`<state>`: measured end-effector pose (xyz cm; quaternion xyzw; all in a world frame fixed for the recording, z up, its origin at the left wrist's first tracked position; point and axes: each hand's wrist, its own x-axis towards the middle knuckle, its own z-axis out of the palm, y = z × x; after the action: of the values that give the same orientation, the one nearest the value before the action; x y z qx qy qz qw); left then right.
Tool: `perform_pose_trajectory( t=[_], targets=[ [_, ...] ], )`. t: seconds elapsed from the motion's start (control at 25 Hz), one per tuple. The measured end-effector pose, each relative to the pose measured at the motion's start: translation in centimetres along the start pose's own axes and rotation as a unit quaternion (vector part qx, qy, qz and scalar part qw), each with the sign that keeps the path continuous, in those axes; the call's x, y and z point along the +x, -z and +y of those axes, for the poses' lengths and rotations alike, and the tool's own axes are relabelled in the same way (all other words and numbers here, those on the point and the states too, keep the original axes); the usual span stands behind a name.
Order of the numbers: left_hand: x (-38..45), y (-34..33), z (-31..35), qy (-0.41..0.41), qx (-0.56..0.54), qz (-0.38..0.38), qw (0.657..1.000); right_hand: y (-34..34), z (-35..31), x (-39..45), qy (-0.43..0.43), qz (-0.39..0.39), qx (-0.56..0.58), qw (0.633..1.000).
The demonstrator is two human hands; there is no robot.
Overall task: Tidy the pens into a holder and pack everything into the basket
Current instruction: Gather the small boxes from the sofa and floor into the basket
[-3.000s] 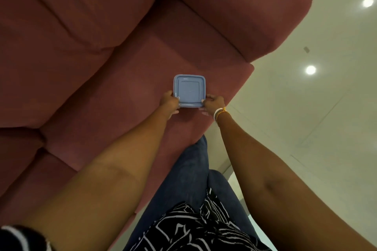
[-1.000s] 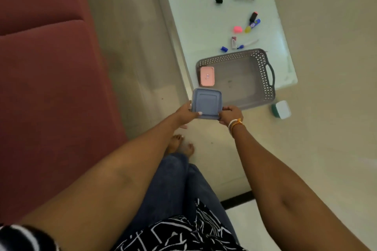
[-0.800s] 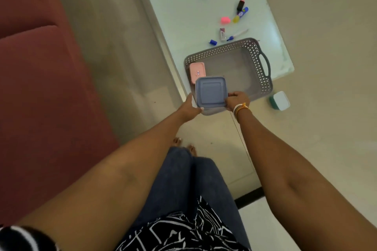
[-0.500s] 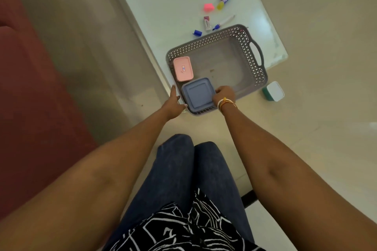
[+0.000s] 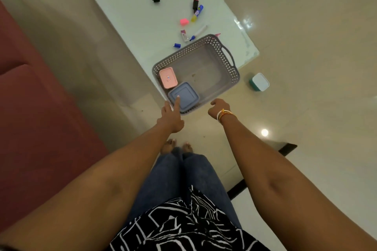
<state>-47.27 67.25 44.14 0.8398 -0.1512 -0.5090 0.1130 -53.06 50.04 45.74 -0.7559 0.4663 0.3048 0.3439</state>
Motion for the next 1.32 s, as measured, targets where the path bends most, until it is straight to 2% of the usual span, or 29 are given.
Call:
perform_pose_trajectory(
  t=[0.28, 0.44, 0.64, 0.8, 0.92, 1.16, 1.32],
  targets=[
    [1.3, -4.6, 11.5, -0.109, 0.072, -0.051, 0.99, 5.5, 10.9, -1.3, -0.084, 0.021, 0.113, 0.99],
    [2.6, -9.1, 18.9, -0.081, 0.075, -0.095, 0.989, 10.0, 17.9, 1.0, -0.084, 0.002, 0.105, 0.991],
    [4.1, -12.8, 28.5, -0.055, 0.057, -0.087, 0.993, 17.8, 24.9, 4.8, -0.06, -0.025, 0.041, 0.997],
    [6.3, -12.4, 35.2, -0.081, 0.051, -0.059, 0.994, 23.5, 27.5, 8.1, -0.052, -0.02, 0.043, 0.997],
    [9.7, -11.5, 39.2, -0.067, 0.048, -0.028, 0.996, 26.2, 28.2, 11.7, -0.053, -0.029, 0.053, 0.997],
    [19.4, -11.6, 44.3, -0.051, 0.031, -0.031, 0.998, 27.8, 29.2, 21.8, -0.084, -0.028, 0.139, 0.986],
    [29.0, -15.0, 44.6, -0.018, -0.005, -0.047, 0.999, 25.7, 31.5, 31.7, -0.114, -0.038, 0.184, 0.975]
  ],
)
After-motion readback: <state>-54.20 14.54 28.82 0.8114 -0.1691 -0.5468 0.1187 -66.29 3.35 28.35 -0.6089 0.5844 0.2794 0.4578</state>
